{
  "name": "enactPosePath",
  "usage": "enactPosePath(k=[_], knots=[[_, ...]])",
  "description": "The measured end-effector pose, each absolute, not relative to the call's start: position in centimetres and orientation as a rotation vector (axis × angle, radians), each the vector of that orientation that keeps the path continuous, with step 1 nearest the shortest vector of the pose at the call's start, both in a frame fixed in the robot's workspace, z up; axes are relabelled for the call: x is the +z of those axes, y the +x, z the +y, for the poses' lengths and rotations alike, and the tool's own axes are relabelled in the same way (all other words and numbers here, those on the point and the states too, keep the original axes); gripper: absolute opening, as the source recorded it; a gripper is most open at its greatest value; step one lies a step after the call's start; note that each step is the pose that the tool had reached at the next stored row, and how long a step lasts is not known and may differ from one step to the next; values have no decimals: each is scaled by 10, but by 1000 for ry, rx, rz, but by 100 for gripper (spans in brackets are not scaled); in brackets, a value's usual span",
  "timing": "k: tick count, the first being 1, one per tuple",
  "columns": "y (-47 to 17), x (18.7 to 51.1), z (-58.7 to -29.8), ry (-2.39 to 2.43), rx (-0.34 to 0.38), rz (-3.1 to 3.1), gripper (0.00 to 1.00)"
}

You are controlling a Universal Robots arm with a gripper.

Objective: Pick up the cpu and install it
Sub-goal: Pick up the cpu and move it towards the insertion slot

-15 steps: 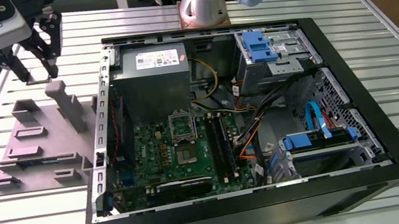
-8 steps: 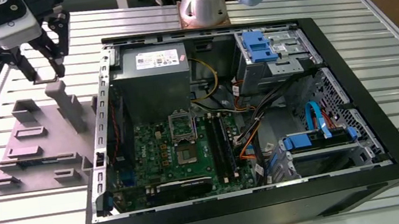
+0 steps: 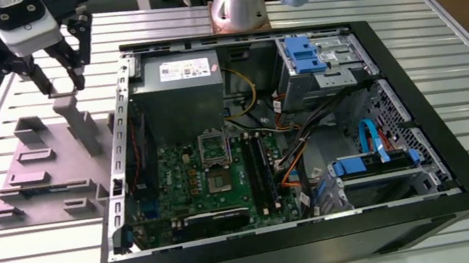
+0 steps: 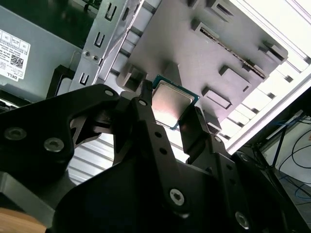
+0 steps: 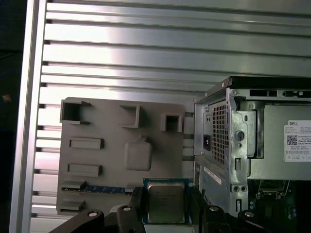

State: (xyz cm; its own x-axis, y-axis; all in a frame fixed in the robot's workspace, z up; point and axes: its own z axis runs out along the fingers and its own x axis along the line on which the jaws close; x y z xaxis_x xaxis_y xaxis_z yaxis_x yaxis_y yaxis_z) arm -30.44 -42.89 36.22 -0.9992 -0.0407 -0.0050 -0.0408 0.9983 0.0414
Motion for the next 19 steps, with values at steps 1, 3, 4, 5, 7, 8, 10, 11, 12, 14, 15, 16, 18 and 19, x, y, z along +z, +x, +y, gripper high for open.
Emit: enactPosePath(k=[1, 3, 4, 5, 7, 8, 10, 11, 12, 14, 15, 16, 18, 19], knots=[[-303, 362, -429, -64, 65, 3136, 47], [-300, 362, -429, -64, 65, 3136, 47], [-299, 362, -429, -64, 65, 3136, 47], [-298, 362, -429, -64, 65, 3136, 47], [-295, 362, -429, -64, 65, 3136, 47], [-294, 362, -429, -64, 65, 3136, 47], [-291, 362, -429, -64, 65, 3136, 47], [-290, 362, -429, -64, 65, 3136, 47], [-289, 362, -429, -64, 65, 3136, 47], [-286, 362, -429, -64, 65, 3136, 47], [-284, 362, -429, -64, 65, 3136, 47], [-283, 362, -429, -64, 65, 3136, 47], [-280, 362, -429, -64, 65, 3136, 47], [-279, 362, -429, -64, 65, 3136, 47]])
